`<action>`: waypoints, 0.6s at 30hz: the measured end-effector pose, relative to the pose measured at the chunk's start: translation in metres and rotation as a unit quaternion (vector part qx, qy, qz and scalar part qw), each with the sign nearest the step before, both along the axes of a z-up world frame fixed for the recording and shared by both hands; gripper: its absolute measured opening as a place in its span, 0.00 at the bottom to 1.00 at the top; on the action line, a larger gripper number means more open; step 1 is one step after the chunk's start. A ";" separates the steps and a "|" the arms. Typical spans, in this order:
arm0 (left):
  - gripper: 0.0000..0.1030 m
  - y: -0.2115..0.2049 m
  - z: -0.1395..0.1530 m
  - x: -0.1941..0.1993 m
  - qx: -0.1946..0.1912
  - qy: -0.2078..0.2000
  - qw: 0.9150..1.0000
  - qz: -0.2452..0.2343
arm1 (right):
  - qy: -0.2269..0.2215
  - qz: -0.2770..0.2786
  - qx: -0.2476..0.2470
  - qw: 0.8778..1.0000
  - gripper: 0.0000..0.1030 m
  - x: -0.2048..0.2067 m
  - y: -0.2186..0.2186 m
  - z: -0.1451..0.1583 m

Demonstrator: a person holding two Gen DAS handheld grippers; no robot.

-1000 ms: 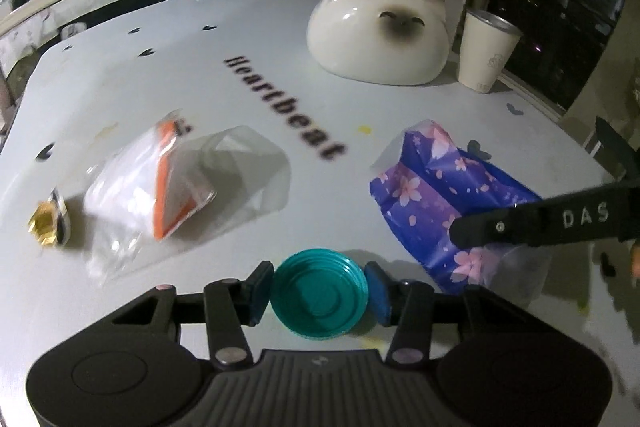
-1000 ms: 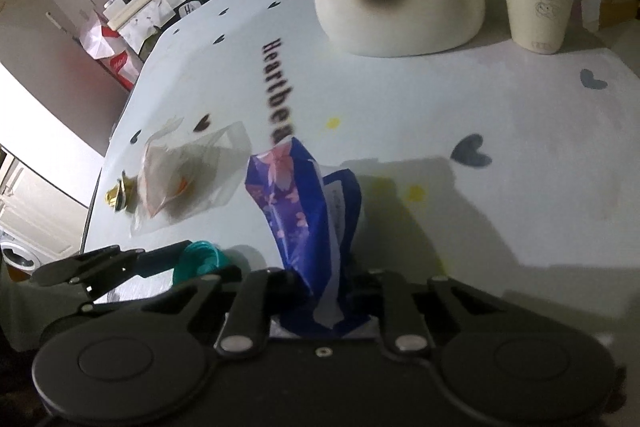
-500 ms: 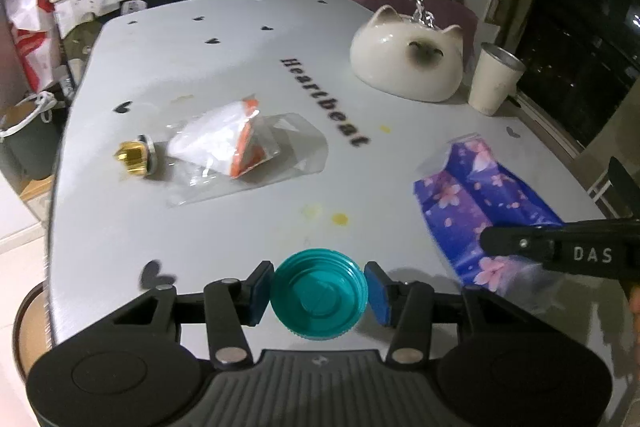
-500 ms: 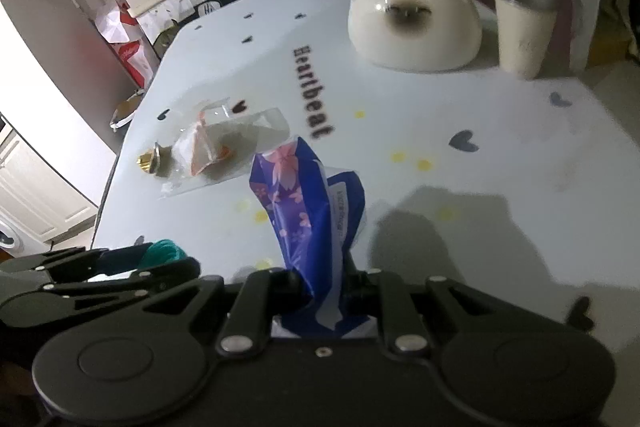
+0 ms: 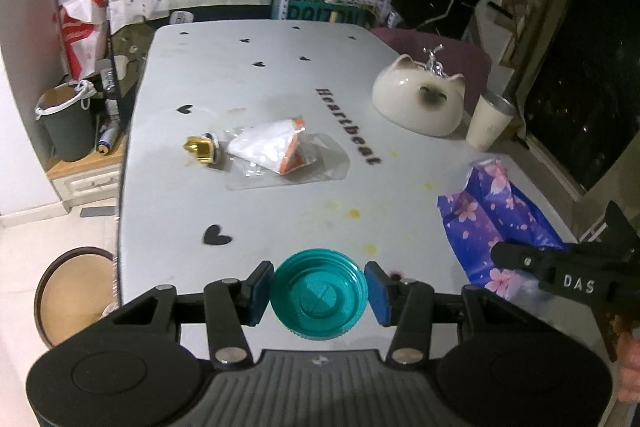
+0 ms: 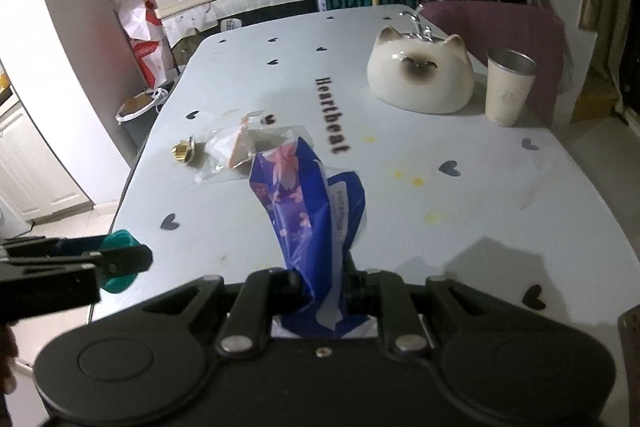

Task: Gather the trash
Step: 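Carry the teal cap and purple tissue pack with both tools over the wastebasket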

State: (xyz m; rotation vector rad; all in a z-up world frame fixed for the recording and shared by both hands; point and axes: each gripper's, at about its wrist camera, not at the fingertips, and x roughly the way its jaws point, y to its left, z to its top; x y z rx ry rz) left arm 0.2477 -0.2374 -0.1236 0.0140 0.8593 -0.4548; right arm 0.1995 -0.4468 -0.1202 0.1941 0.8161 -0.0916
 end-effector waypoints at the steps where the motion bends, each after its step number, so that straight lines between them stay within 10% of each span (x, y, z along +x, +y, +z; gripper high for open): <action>1: 0.49 0.005 0.003 -0.003 -0.002 -0.001 1.000 0.002 | -0.001 0.002 -0.003 1.000 0.15 -0.002 0.004 0.003; 18: 0.49 0.119 0.024 -0.010 -0.034 -0.015 0.999 0.031 | -0.012 0.006 -0.046 0.999 0.15 -0.011 0.112 0.034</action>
